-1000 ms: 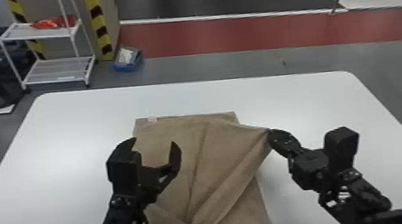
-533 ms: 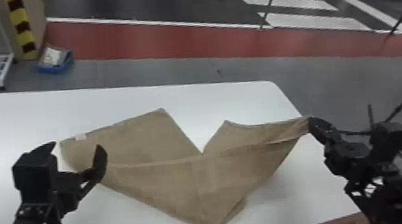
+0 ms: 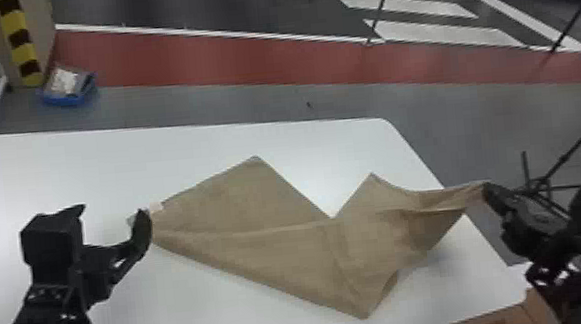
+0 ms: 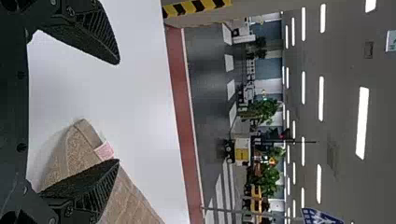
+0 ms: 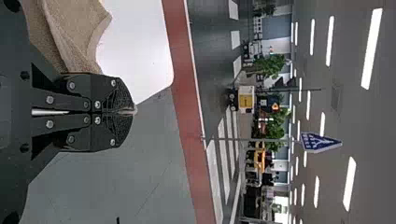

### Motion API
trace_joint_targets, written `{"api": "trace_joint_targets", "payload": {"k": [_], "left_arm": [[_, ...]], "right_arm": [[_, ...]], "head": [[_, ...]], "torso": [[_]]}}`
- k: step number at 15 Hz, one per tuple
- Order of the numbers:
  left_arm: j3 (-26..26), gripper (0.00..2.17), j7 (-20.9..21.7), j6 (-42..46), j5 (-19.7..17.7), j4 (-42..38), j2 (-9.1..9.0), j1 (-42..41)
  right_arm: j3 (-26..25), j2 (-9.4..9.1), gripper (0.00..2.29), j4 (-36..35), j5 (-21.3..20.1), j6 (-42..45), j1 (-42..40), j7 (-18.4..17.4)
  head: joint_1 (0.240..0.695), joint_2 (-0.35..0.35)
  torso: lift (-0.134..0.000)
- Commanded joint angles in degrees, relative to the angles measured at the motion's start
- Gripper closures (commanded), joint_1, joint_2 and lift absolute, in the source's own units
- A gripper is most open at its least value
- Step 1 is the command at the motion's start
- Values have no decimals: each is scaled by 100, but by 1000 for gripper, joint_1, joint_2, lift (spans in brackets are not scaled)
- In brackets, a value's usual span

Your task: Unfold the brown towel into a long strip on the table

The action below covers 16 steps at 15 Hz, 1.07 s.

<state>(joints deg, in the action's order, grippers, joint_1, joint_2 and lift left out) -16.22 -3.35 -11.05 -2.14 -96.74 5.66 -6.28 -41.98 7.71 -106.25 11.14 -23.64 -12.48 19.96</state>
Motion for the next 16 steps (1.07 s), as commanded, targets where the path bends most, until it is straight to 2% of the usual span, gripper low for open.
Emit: {"api": "trace_joint_targets", "payload": {"k": [1, 5, 8, 11, 16], "left_arm": [[40, 269, 221, -104, -374, 331, -3, 277], [40, 299, 678, -245, -717, 920, -38, 804], [23, 505, 828, -684, -647, 1184, -38, 1015], [32, 518, 907, -1159, -568, 1210, -29, 1068], [40, 542, 924, -1141, -568, 1307, -21, 1103]], "right_arm": [[340, -76, 1652, -19, -59, 65, -80, -1], [761, -155, 1652, -45, -270, 205, -159, -1], [788, -173, 1649, -45, -288, 346, -203, -1], [779, -164, 1652, -45, -288, 363, -194, -1], [805, -164, 1652, -19, -279, 416, -185, -1]], "head": [[695, -350], [695, -350], [695, -350], [695, -350], [695, -350]], "torso": [[-117], [-117], [-117], [-117], [-117]]}}
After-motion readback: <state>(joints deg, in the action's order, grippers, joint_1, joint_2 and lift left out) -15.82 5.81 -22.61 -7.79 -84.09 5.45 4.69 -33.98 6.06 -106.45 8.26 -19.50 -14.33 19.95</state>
